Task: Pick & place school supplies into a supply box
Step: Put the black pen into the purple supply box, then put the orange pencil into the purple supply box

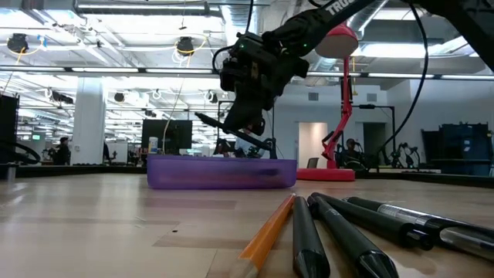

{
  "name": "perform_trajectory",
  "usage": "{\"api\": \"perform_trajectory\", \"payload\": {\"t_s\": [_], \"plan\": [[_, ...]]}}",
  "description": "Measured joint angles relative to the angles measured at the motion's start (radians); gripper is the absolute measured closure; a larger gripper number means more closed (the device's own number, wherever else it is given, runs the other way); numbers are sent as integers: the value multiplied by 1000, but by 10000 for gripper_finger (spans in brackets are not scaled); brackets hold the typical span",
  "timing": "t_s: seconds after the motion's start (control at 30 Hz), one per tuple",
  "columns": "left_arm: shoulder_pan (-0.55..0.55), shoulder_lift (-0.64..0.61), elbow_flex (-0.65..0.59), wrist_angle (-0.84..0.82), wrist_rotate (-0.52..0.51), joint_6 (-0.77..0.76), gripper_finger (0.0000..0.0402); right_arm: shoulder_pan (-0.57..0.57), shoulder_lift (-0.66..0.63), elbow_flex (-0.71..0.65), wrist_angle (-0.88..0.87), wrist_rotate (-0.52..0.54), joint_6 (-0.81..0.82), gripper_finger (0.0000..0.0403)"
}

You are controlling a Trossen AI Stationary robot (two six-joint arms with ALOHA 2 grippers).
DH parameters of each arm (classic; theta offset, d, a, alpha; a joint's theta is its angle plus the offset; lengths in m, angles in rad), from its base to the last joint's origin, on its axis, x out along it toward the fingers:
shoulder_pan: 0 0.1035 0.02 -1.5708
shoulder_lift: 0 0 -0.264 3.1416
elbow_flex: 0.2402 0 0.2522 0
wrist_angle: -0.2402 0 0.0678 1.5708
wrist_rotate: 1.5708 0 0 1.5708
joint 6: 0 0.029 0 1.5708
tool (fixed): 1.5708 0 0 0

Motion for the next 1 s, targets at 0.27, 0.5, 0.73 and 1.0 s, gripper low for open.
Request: {"api": "perform_trajectory", "payload": {"t_s": [0.27,0.5,0.73,1.0], "plan": [[-24,0,0,-2,-45,-3,184,-7,0,0,-22,50,4,332],[-24,0,0,-2,-47,-4,184,-2,0,0,-19,50,11,285],[-24,4,0,-2,-35,33,184,-2,-92,-1,-96,99,29,256],[-24,64,-1,2,-6,151,184,64,-294,-1,-276,248,55,263]]}}
